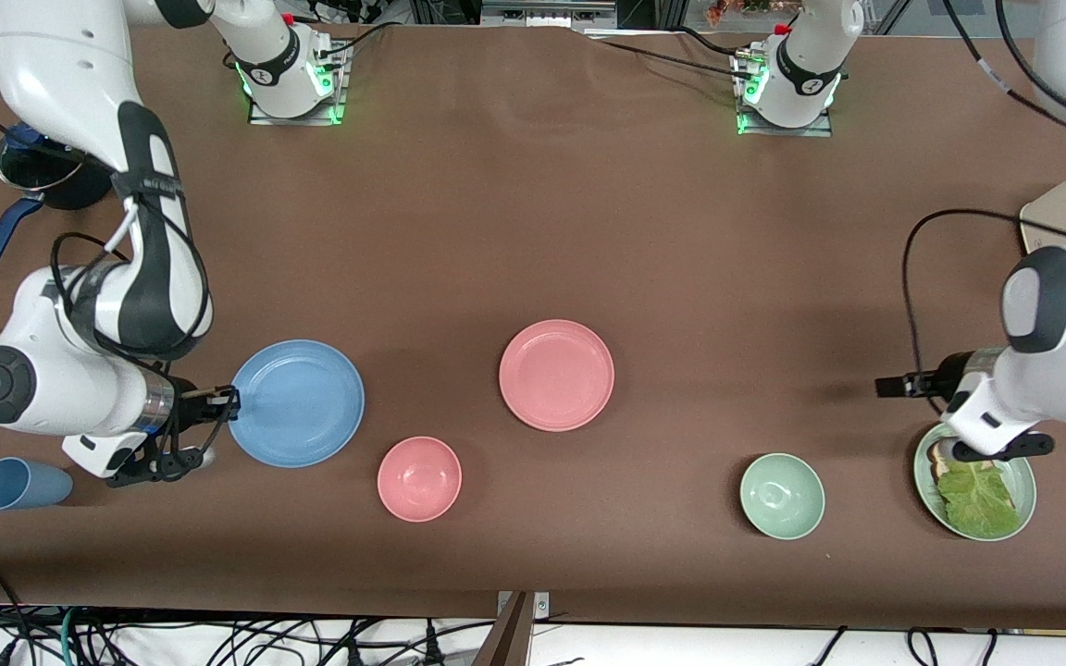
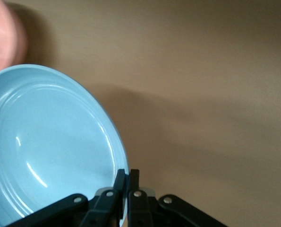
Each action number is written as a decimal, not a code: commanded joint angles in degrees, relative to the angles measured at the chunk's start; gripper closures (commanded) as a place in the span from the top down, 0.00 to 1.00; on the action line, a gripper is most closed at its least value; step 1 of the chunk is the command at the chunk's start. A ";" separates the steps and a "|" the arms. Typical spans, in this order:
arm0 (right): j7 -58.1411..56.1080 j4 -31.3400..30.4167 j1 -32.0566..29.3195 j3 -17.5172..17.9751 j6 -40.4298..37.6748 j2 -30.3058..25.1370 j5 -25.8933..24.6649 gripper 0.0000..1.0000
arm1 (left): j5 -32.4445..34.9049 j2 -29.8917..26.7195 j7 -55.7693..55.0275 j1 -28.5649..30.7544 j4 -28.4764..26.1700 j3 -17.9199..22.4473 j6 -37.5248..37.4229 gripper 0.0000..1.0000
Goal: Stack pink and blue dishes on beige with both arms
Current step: 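Carry the blue plate onto the pink plate while the left gripper withdraws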
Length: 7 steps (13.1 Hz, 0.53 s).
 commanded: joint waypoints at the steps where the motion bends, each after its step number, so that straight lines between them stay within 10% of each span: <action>1: 4.66 2.09 3.80 -0.05 -2.20 -0.10 0.77 0.00 | -5.49 -12.77 5.82 -8.92 -9.03 10.10 -0.44 1.00; 7: 28.48 2.18 15.93 0.30 0.78 -0.11 4.53 0.00 | -7.80 -29.58 6.09 -13.07 -17.30 12.76 -3.35 1.00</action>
